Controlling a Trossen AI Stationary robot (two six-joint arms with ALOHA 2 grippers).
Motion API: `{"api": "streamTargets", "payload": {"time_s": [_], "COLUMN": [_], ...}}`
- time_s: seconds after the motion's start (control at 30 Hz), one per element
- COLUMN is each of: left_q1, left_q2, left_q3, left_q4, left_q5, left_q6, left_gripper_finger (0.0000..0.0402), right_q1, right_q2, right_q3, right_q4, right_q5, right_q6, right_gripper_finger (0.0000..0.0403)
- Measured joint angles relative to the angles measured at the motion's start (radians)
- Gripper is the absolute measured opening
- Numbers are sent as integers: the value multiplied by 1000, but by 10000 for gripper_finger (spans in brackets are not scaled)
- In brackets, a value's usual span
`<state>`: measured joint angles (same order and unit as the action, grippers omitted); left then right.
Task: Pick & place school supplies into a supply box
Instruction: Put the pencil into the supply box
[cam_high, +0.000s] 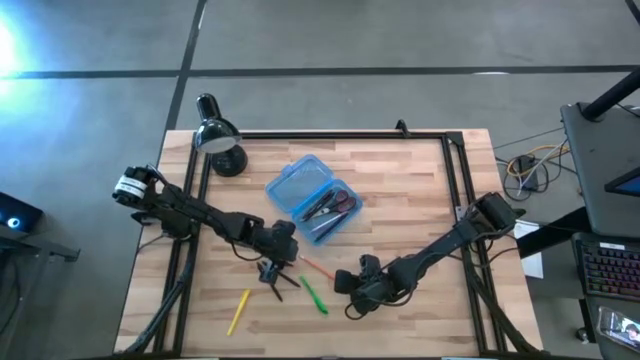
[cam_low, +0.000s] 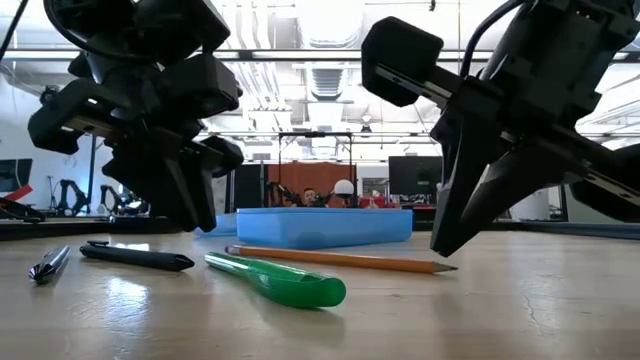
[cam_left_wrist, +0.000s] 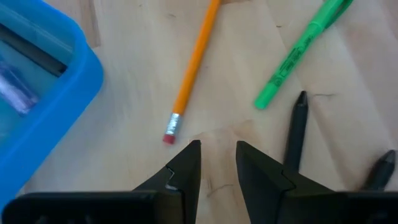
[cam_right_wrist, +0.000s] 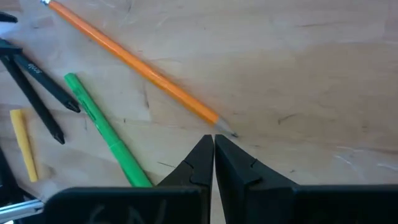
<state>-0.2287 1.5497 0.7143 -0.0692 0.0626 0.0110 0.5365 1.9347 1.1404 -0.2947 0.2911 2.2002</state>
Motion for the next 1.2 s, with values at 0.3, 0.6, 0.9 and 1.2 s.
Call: {"api": "streamTargets", "payload": {"time_s": [0.3, 0.6, 0.9, 1.2], "left_q1": [0, 21, 63, 67], "left_q2": [-32, 39, 103, 140], "left_q3": [12, 13, 46, 64], "left_q4": [23, 110, 109, 68], "left_q5": [-53, -49, 42, 59], "left_q6": [137, 273, 310, 324], "left_gripper_finger": [85, 85, 85, 85], "right_q1": [0, 0, 0, 0], "right_q2": [-17, -17, -17, -32], "right_q3": [0, 0, 0, 0], "right_q4": [-9, -19, -14, -13], "right_q5": [28, 33, 34, 53], "right_q6": [-5, -2, 18, 26], "right_gripper_finger": [9, 9, 9, 9]}}
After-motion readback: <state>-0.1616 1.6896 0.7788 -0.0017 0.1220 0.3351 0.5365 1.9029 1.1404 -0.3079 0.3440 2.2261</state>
